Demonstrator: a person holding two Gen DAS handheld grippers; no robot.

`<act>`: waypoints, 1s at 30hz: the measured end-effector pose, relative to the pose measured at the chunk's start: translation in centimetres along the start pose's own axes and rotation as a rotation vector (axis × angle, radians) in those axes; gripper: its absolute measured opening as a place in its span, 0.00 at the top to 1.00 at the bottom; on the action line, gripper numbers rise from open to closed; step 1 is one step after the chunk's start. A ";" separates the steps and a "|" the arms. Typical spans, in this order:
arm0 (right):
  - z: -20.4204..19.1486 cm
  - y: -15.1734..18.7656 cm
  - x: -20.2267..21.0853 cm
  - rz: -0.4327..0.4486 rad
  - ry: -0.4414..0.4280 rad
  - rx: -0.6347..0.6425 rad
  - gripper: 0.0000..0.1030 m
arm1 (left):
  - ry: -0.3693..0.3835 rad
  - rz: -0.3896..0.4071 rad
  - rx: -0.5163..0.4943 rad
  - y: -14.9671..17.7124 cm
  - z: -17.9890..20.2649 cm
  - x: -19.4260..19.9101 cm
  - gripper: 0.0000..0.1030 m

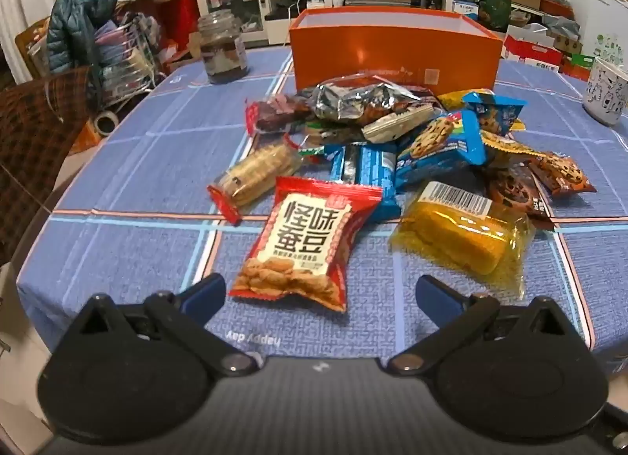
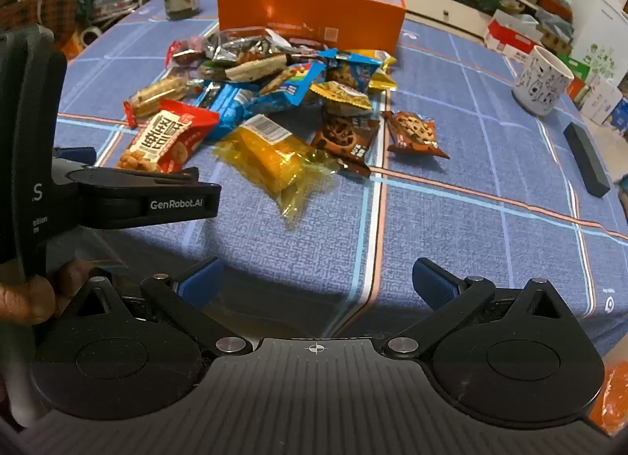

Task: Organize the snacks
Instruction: 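Move both tools toward the snack pile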

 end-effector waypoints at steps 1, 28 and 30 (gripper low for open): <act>0.0 0.0 0.0 0.001 -0.002 -0.001 0.06 | 0.001 0.003 -0.001 0.0 0.1 0.0 0.01; 5.0 -3.3 8.5 0.648 0.128 -0.091 0.06 | 0.091 0.189 0.343 -3.1 -10.2 5.0 0.00; 5.6 -4.0 9.0 0.681 0.148 -0.059 0.06 | 0.109 0.203 0.395 -3.3 -11.3 5.4 0.00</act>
Point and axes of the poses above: each gripper's, at about its wrist camera, not at the fingertips, and x roughly against the way its jaws point, z to its right, y to its underside, the point moved 7 cm from there along -x, roughly the way its jaws point, and after that the axes turned 11 degrees about y, right-handed, at the moved point
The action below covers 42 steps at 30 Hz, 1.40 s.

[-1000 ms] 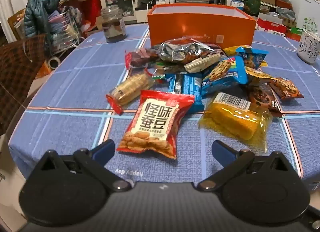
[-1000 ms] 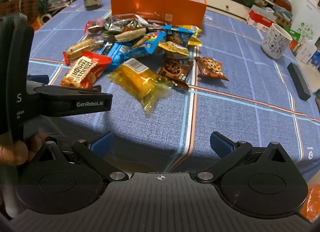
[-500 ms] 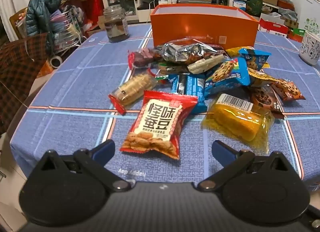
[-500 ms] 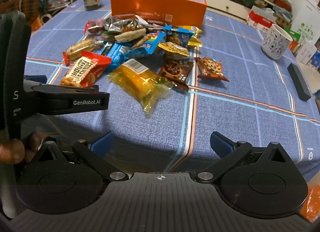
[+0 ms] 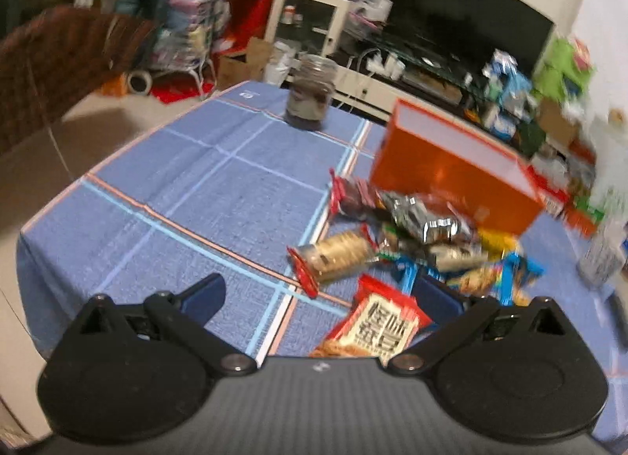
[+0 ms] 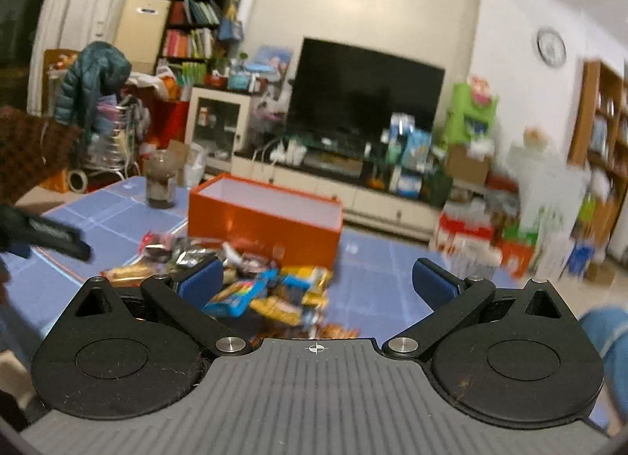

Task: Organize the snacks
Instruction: 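Move both tools toward the snack pile, then grasp the red-and-white bean bag with the left tool while the right tool grasps the cookie packet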

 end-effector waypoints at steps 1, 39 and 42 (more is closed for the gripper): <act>0.6 -0.5 -0.4 0.003 0.012 0.014 0.06 | -0.005 0.002 -0.016 -0.5 0.0 0.1 0.00; 0.7 10.1 -21.3 -0.365 -0.105 -0.102 0.25 | 0.126 -0.145 -0.361 3.6 3.7 -8.7 0.00; 0.6 10.4 -21.4 -0.374 -0.105 -0.094 0.26 | 0.171 -0.150 -0.331 3.7 3.9 -8.6 0.00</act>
Point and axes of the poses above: each gripper's, at about its wrist camera, not at the fingertips, and x roughly against the way its jaws point, z to its right, y to its underside, the point moved 7 cm from there along -x, roughly the way its jaws point, and after that the axes turned 11 degrees about y, right-handed, at the moved point
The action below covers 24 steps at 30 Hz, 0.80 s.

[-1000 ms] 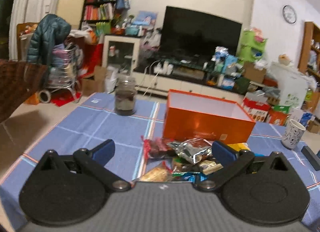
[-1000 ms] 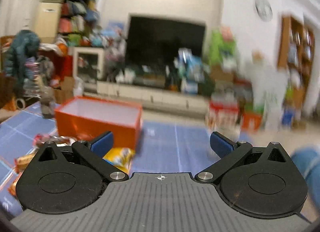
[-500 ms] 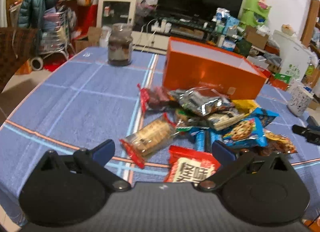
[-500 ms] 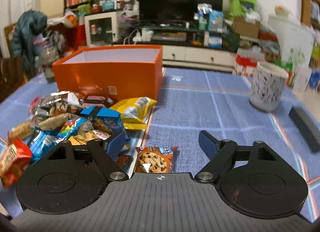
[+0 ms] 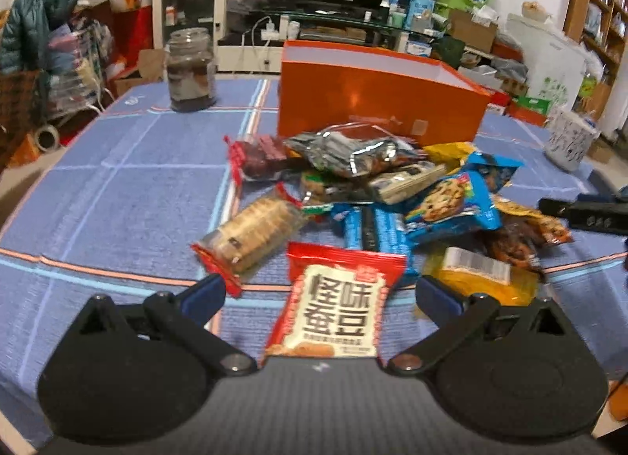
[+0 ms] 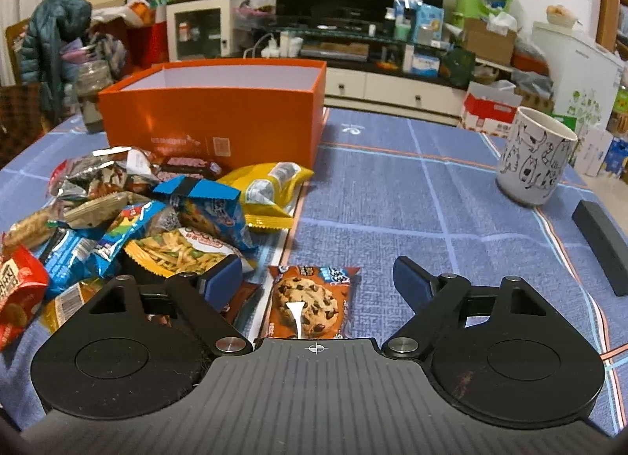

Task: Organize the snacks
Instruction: 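Grasp the red-and-white bean bag with the left tool while the right tool grasps the cookie packet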

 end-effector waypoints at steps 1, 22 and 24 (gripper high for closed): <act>0.0 0.0 0.0 -0.007 -0.003 0.003 0.26 | 0.014 -0.003 0.014 0.0 0.0 -0.1 0.00; -1.0 1.9 -3.4 -0.180 -0.033 0.008 0.55 | 0.061 -0.077 0.047 1.3 0.7 -1.5 0.00; -0.8 1.9 -3.4 -0.188 -0.034 0.000 0.55 | 0.057 -0.076 0.046 1.3 0.6 -1.5 0.00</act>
Point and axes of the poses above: each gripper's, at about its wrist camera, not at the fingertips, and x roughly against the way its jaws point, z to its right, y to its underside, the point moved 7 cm from there along -x, roughly the way its jaws point, and after that the axes turned 11 degrees about y, right-handed, at the moved point
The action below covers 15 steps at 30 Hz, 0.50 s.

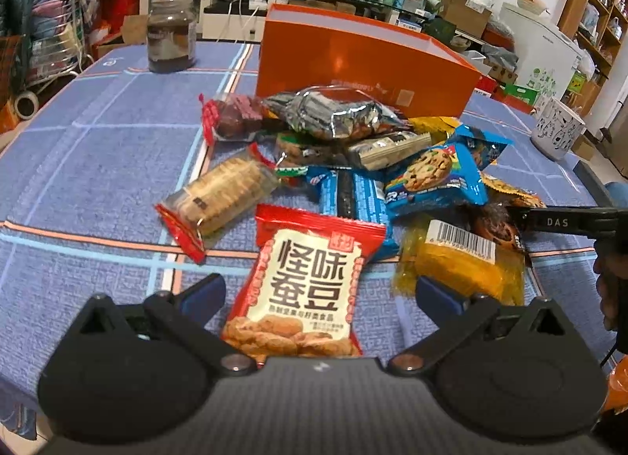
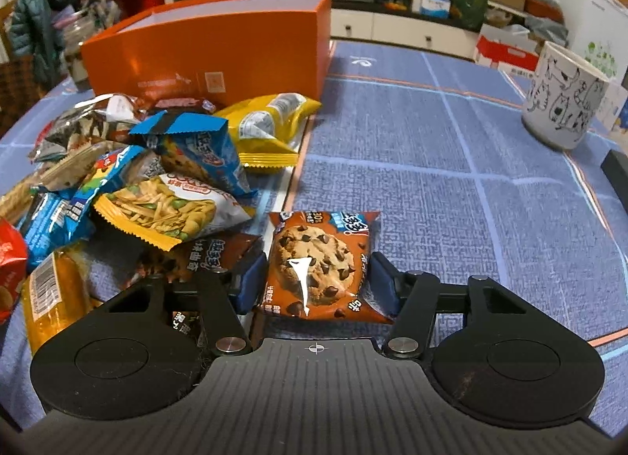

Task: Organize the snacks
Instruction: 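Grasp the red-and-white bean bag with the left tool while the right tool grasps the cookie packet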

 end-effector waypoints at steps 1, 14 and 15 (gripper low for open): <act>0.0 0.0 0.0 -0.003 0.002 -0.003 0.55 | -0.005 0.000 -0.003 0.0 0.0 0.0 0.01; 0.1 0.0 0.1 -0.018 0.014 -0.009 0.51 | -0.014 -0.024 -0.030 0.1 0.2 -2.8 0.19; 0.1 0.1 0.2 -0.020 0.014 -0.009 0.51 | -0.044 -0.016 -0.044 0.1 0.2 -2.7 0.36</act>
Point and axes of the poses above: each gripper's, at about its wrist camera, not at the fingertips, and x roughly against the way its jaws point, z to its right, y to its underside, the point moved 7 cm from there along -x, roughly the way its jaws point, and after that the axes turned 11 degrees about y, right-handed, at the moved point
